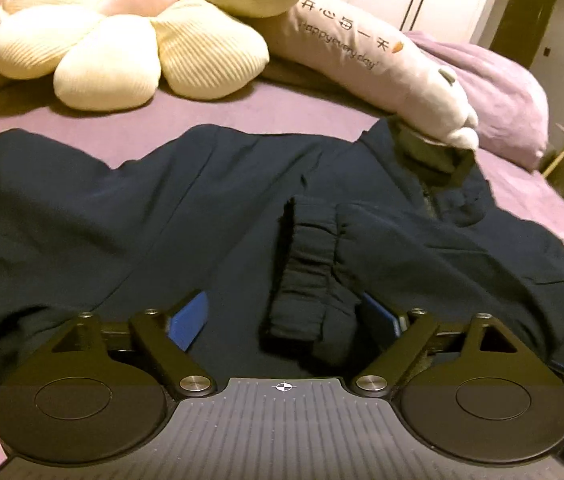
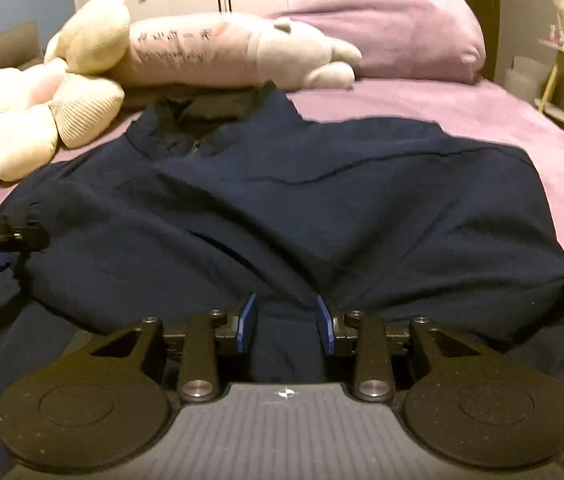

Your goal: Fold large clothes

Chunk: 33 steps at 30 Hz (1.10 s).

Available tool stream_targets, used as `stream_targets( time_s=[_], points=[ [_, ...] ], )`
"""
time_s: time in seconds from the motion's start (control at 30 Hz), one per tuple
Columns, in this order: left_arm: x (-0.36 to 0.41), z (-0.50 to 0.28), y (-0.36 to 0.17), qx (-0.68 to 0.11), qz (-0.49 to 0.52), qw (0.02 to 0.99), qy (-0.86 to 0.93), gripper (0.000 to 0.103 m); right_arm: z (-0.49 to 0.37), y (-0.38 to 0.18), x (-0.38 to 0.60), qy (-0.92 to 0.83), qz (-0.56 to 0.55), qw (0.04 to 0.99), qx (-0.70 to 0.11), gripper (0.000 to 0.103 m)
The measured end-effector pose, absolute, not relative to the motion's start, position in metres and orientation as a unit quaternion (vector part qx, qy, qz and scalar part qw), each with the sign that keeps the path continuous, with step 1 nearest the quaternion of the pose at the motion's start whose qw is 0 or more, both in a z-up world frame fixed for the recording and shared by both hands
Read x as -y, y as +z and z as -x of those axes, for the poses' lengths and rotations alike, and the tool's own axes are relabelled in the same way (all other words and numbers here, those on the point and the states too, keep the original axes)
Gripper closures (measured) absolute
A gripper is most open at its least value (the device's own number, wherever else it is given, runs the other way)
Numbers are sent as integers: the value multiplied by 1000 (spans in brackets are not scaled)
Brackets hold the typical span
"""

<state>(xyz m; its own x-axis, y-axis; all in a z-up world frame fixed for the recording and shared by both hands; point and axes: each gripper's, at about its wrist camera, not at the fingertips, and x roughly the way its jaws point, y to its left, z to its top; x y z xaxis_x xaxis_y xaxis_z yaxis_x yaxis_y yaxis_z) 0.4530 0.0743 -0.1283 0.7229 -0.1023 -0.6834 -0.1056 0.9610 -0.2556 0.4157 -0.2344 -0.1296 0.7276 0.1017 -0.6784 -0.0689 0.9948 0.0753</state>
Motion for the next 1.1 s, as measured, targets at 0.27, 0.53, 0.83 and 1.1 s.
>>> stream_targets(
  time_s=[0.27,0.53,0.83,1.1],
  points=[
    [-157,-351,-99,-340,198,919,-12,5,-401,-90,221,24,-45,935,-350,71],
    [-300,-274,-123,-302,353,875,138,7,-403,-89,93,164,-35,924,-342,77],
    [-413,-249,-142,-215,460,819,266,18,-425,-109,-23,213,-61,915,-336,78],
    [-467,-252,-167,-165,545,766,299,86,-431,-151,-44,206,-27,905,-370,78]
  ],
)
